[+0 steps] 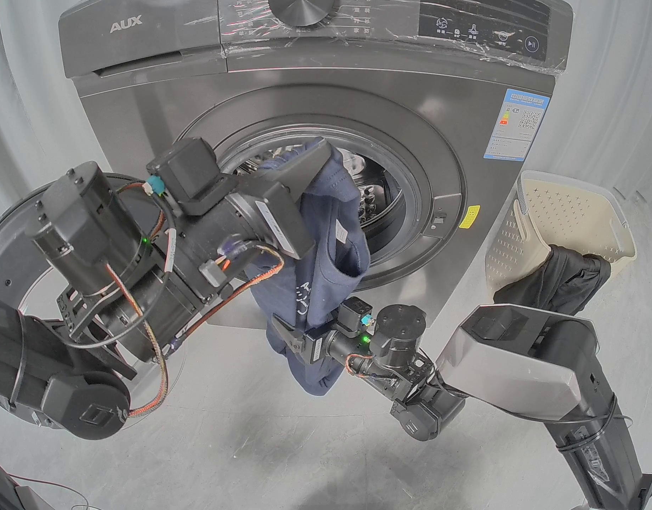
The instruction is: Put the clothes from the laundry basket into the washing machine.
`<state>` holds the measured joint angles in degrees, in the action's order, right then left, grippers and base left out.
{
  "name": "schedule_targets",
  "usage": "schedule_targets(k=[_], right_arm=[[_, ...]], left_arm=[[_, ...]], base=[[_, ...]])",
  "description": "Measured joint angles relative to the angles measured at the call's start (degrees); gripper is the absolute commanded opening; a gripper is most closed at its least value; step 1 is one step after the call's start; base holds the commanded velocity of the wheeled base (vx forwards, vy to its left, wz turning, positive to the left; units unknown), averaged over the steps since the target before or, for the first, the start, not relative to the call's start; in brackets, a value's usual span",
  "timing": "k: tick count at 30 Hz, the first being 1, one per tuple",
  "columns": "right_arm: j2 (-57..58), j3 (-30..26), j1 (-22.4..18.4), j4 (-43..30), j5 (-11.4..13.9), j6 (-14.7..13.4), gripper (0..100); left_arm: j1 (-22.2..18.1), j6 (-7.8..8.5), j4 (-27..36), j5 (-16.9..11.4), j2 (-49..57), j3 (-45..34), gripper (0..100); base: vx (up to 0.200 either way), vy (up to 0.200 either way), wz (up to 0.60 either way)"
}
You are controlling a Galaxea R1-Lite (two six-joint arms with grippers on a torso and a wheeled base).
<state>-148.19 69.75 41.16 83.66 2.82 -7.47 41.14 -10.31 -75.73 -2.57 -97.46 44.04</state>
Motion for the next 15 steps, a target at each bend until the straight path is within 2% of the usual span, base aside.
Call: schedule_targets(k=[6, 15], right_arm=[[-0.68, -0.24, -0.95, 0.67, -0.04, -0.21, 0], [4.69, -9.25, -3.60, 2.01, 0.29, -0.16, 0]], left_arm=[[-0.82, -0.02, -0.15, 0.79, 0.39, 0.33, 0], [-5.40, -0.17, -0.41, 0.96, 1.13, -2.18, 0]], base=[[0.000, 0.000, 0.00], [0.000, 0.000, 0.00]])
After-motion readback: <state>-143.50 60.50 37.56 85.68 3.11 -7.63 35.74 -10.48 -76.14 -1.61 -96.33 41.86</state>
